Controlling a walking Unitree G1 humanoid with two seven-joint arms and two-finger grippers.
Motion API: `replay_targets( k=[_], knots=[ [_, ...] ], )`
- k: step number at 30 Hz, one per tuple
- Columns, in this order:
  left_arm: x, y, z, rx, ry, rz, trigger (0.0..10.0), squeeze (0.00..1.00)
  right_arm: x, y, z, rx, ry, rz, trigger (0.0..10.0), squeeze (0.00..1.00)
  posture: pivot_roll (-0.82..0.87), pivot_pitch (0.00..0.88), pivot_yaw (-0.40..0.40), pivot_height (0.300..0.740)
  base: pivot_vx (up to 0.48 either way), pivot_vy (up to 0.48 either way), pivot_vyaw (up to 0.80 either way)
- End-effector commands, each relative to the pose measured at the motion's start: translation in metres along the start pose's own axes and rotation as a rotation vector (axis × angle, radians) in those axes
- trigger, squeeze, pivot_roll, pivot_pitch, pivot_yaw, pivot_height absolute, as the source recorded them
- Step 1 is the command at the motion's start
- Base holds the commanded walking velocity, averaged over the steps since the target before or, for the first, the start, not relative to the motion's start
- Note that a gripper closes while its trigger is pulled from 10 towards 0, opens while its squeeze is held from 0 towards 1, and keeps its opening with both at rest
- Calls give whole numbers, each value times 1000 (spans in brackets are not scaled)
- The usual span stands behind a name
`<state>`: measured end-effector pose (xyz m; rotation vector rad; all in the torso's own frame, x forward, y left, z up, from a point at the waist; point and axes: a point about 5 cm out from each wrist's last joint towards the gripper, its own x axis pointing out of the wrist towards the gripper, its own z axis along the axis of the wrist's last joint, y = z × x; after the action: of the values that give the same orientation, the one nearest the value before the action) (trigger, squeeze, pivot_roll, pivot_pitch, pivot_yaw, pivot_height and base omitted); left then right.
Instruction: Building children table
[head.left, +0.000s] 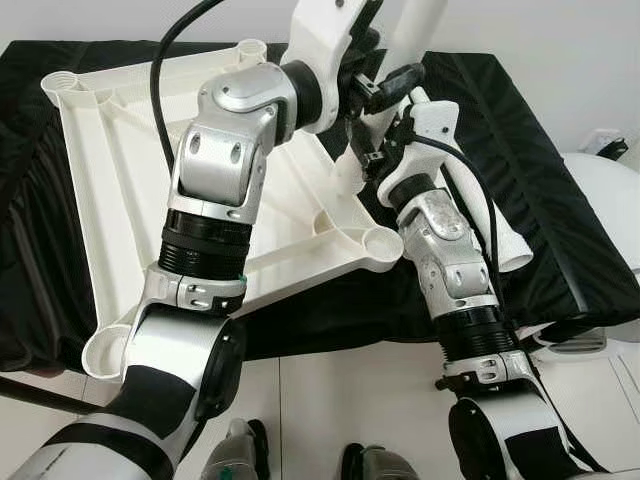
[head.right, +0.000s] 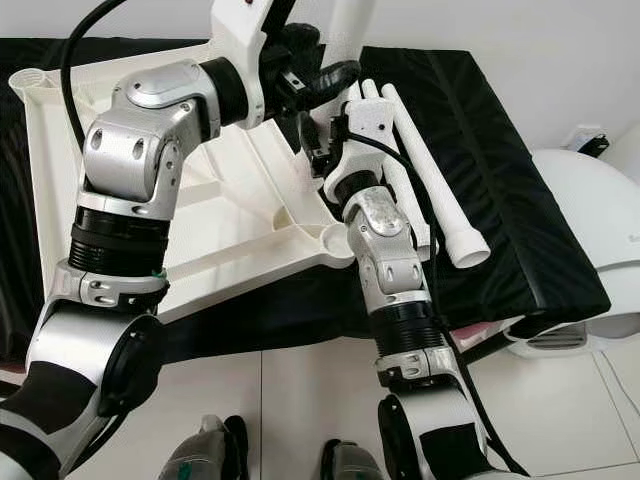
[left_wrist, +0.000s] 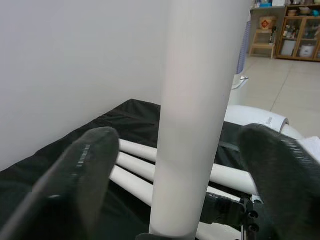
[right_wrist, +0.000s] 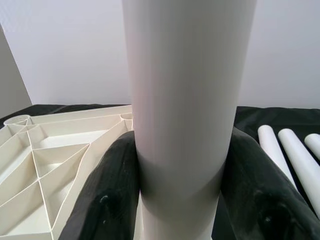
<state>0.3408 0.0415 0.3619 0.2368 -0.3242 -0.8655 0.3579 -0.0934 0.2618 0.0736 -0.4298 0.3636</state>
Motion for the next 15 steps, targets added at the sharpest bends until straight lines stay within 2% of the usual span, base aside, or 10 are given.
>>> replay_targets(
  k=[1,3,4,5,11,12,13,15],
  knots=[
    [0,8,6,-4,-25,203,10000,1000,2,-3,2,-2,-7,-8,10000,0,31,149,-52,740,0,0,0],
    [0,7,6,-8,-28,194,10000,1000,2,-4,3,-5,-9,-13,10000,0,31,148,-51,740,0,0,0],
    [-1,7,7,-16,-32,182,10000,886,2,-7,3,-2,-13,-21,10000,0,31,145,-49,740,0,0,0],
    [-3,6,5,-35,-34,175,10000,0,1,-12,6,-3,-24,-43,10000,0,30,141,-46,740,0,0,0],
    [-12,10,-2,-118,-42,210,10000,0,-1,-28,10,-13,-42,-104,10000,0,27,135,-43,740,0,0,0],
    [-15,16,-5,-169,-43,244,10000,0,-3,-32,10,-21,-40,-115,10000,0,27,135,-40,740,0,0,0],
    [-15,16,-5,-169,-43,244,10000,0,-3,-32,10,-21,-40,-115,10000,0,27,135,-40,740,0,0,0],
    [-21,25,-12,-227,-42,294,10000,0,-6,-38,10,-37,-32,-122,10000,0,25,132,-38,740,0,0,0]
  ],
)
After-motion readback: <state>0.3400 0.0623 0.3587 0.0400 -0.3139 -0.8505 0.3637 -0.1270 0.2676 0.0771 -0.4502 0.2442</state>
